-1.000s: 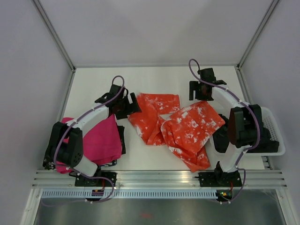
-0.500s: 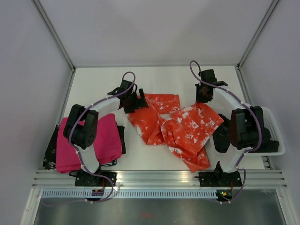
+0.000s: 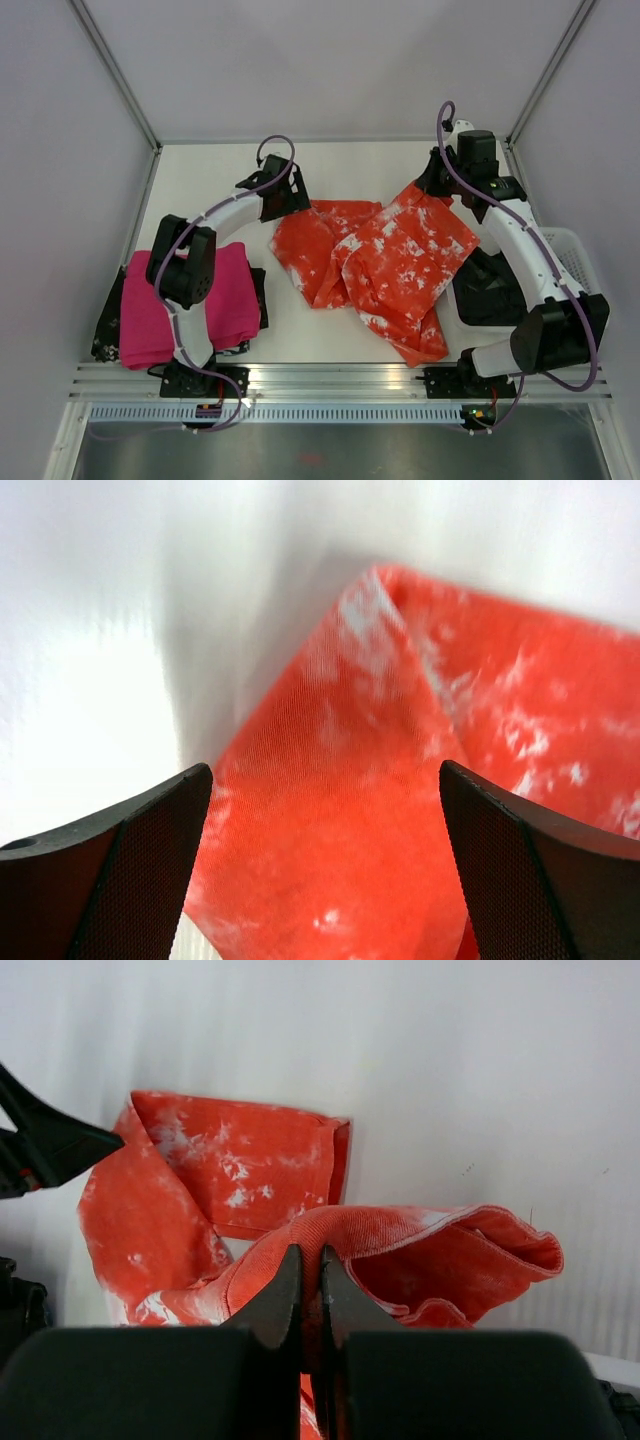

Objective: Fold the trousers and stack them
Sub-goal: Flatten the trousers out

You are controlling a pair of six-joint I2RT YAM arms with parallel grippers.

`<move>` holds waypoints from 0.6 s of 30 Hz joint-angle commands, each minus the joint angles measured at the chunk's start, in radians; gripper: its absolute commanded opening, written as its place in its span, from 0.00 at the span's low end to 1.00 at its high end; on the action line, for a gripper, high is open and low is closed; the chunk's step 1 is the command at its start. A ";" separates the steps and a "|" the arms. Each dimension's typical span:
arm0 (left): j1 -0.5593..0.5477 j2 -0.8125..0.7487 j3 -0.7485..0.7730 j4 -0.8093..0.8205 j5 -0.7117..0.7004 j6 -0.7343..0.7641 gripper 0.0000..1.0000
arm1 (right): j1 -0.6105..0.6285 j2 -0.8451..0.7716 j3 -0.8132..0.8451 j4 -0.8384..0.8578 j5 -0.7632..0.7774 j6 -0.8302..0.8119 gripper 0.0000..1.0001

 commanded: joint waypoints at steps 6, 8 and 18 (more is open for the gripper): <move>-0.034 0.230 0.267 -0.106 -0.089 0.046 1.00 | -0.002 -0.104 -0.052 0.058 0.002 0.021 0.00; -0.052 0.253 0.255 -0.069 -0.064 0.077 0.98 | -0.002 -0.121 -0.066 0.053 0.018 0.021 0.00; -0.053 0.230 0.341 -0.164 -0.124 0.119 0.02 | -0.002 -0.107 -0.011 0.113 0.001 0.077 0.00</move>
